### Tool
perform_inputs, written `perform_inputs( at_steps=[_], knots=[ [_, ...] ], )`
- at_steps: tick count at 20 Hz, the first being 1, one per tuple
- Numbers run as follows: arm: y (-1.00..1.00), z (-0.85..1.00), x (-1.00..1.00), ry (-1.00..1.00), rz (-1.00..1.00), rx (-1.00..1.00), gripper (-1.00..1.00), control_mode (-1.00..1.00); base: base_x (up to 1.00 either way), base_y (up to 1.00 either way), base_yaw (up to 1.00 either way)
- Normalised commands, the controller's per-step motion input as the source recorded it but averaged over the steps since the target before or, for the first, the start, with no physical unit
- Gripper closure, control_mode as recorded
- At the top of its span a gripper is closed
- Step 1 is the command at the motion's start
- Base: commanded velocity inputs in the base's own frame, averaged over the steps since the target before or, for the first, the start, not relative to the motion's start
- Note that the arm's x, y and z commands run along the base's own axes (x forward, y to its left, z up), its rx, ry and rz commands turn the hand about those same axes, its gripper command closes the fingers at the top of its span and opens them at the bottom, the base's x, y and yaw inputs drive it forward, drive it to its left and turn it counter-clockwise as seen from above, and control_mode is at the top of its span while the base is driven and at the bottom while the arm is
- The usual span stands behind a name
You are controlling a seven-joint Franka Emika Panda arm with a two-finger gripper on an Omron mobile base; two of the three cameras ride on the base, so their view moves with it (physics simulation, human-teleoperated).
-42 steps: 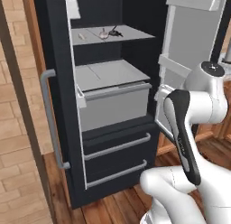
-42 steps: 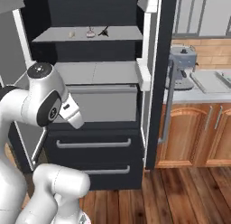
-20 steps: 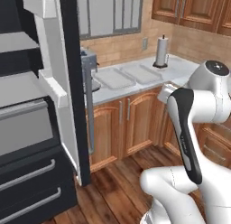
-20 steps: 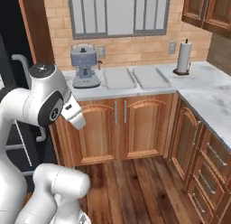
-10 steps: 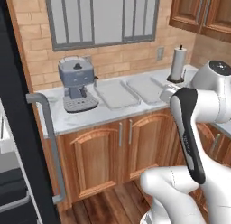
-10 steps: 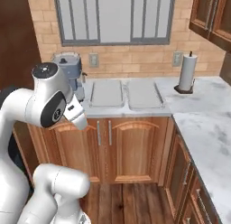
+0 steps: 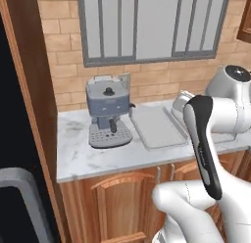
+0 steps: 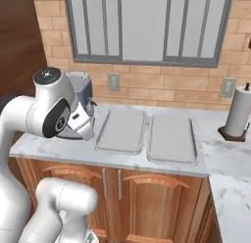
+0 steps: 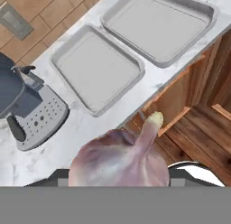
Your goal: Place one garlic and one fish in each tupperware on the nearby counter, to pack two identical lunches.
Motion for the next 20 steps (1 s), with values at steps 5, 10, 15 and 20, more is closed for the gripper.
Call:
perform_inputs(
  at_steps=[5,10,15,20],
  knots=[
    [0.00,0.00,0.00,0.00,0.00,0.00,1.00,1.00,1.00,-0.90,0.16],
    [-0.18,-0.78,0.80,0.27,0.11,-0.02,1.00,-1.00,0.20,-0.17,0.03],
    [0.45,-0.98,1.00,0.43,0.15,-0.01,1.00,-1.00,0.00,0.00,0.00],
    [0.29,-0.81,0.88,0.17,0.11,0.02,1.00,-1.00,0.00,0.00,0.00]
  ],
)
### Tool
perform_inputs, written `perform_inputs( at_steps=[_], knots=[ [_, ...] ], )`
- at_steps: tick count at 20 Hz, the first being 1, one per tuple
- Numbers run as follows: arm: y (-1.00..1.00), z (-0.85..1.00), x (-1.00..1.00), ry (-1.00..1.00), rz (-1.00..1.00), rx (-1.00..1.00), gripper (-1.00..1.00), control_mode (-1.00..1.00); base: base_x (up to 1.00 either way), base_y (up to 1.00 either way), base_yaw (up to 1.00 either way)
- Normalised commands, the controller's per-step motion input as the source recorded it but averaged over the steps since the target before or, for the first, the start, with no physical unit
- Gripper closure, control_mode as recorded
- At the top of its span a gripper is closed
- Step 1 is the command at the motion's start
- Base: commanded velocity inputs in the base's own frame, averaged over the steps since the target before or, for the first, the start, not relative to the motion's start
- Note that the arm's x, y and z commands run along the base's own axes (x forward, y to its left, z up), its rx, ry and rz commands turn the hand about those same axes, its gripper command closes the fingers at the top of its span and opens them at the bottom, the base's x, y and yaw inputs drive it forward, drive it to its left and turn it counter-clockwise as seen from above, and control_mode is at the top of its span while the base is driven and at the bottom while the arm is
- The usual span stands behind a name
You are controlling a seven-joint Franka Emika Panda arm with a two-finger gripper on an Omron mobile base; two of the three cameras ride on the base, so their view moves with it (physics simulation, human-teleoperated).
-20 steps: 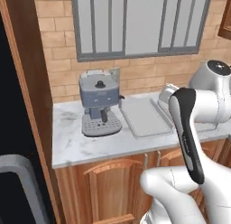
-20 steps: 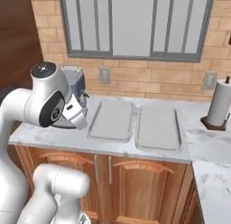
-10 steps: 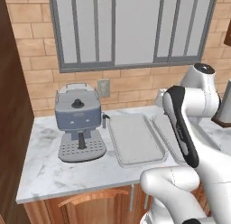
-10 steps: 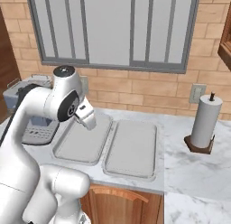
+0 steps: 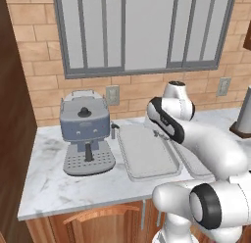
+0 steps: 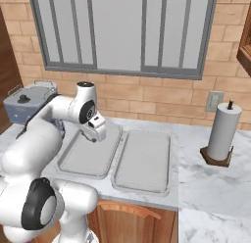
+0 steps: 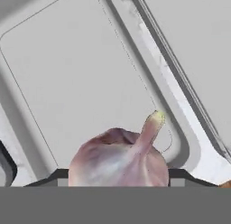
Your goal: Place one garlic and one fish in each tupperware on the nearby counter, to pack two identical lunches.
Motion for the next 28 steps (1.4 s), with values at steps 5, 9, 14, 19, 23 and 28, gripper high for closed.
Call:
perform_inputs(
  at_steps=[5,9,14,19,23,28],
  knots=[
    [0.00,-0.90,0.37,-0.07,0.07,0.00,1.00,-1.00,0.00,0.00,0.00],
    [0.07,-0.80,0.46,-0.11,0.07,-0.02,1.00,-1.00,0.00,0.00,0.00],
    [0.14,-0.69,0.78,0.00,0.06,-0.05,1.00,-1.00,0.00,0.00,0.00],
    [0.14,-0.53,0.67,0.00,0.04,-0.04,-1.00,-1.00,0.00,0.00,0.00],
    [0.00,0.16,0.00,-0.02,0.00,0.00,-1.00,-1.00,0.00,0.00,0.00],
    [0.00,0.88,-0.10,-0.03,0.00,0.00,-1.00,-1.00,0.00,0.00,0.00]
  ],
)
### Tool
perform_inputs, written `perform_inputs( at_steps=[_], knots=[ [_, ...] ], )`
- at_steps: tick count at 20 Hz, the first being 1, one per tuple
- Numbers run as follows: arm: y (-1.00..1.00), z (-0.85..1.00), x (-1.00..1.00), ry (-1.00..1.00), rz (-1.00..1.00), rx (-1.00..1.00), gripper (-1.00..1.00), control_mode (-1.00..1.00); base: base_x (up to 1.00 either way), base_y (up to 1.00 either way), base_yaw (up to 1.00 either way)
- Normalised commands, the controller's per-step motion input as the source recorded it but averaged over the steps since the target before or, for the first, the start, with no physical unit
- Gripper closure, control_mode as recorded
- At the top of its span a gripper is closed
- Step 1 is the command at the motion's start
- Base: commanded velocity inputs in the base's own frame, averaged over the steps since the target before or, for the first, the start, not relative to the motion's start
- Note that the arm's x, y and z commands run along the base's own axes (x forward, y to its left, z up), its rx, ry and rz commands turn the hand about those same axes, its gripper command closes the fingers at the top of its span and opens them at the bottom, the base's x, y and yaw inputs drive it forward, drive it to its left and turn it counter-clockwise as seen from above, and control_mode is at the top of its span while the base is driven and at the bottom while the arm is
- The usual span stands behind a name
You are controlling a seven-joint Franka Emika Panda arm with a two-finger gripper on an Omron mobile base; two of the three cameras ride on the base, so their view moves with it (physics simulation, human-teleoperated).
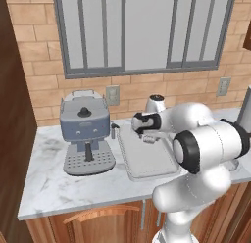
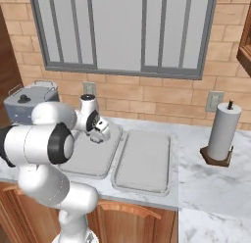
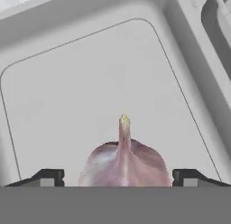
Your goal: Place one garlic and one fish in each tupperware on the nearby counter, to pack two identical lunches.
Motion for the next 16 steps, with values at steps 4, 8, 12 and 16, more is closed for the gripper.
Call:
perform_inputs(
  at_steps=[4,8,12,16],
  knots=[
    [0.00,0.87,-0.04,-0.02,0.00,0.00,-1.00,-1.00,0.00,0.00,0.00],
    [0.00,0.93,-0.57,-0.02,0.00,0.00,-1.00,-1.00,0.00,0.00,0.00],
    [0.01,0.80,-1.00,0.01,0.00,0.00,-1.00,-1.00,0.00,0.00,0.00],
    [0.01,0.14,-1.00,0.00,0.00,0.00,-1.00,-1.00,0.00,0.00,0.00]
  ],
)
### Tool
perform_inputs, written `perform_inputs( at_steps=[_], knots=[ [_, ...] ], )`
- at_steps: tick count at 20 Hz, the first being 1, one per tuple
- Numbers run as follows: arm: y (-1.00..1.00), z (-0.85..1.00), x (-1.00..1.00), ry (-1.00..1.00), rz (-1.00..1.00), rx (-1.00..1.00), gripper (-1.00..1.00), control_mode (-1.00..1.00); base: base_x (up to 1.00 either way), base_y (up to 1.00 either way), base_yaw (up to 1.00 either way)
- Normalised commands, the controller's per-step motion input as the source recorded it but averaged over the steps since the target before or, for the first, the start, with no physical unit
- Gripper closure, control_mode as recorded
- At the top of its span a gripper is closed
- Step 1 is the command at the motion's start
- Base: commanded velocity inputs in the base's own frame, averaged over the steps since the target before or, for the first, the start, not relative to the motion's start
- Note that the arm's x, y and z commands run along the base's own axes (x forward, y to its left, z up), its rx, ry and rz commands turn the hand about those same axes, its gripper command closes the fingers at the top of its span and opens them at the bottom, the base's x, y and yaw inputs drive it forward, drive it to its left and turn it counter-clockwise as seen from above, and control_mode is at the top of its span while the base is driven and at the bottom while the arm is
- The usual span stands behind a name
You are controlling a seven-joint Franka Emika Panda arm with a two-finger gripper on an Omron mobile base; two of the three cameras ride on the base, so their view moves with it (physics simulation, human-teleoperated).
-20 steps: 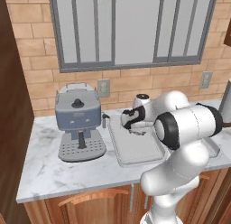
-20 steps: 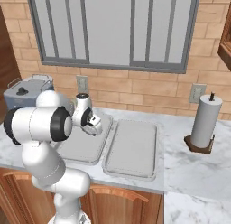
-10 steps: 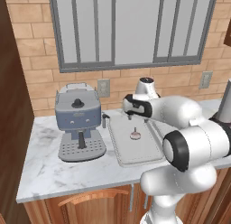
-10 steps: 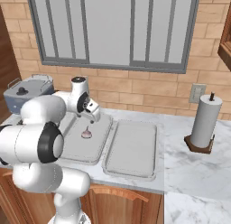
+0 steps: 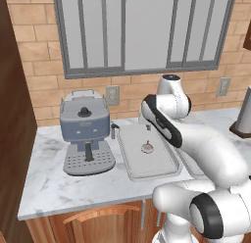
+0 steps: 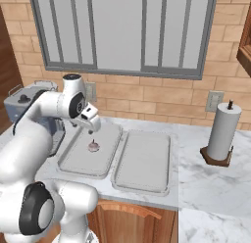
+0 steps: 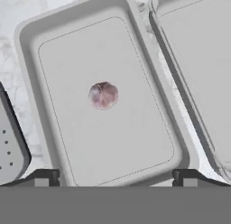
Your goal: Place one garlic and one fish in each tupperware on the nearby counter, to pack two identical lunches.
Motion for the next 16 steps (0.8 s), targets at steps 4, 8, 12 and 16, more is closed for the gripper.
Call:
perform_inputs(
  at_steps=[4,8,12,16],
  knots=[
    [0.14,0.00,-1.00,-0.07,0.00,0.00,-1.00,-1.00,0.00,0.00,0.00],
    [0.04,-0.01,-0.25,-0.03,0.00,0.00,-1.00,1.00,-0.75,0.20,-0.01],
    [0.00,0.00,0.00,0.00,0.00,0.00,-1.00,1.00,-1.00,0.40,-0.02],
    [0.00,0.00,0.00,0.00,0.00,0.00,-1.00,1.00,-1.00,0.55,0.00]
  ],
)
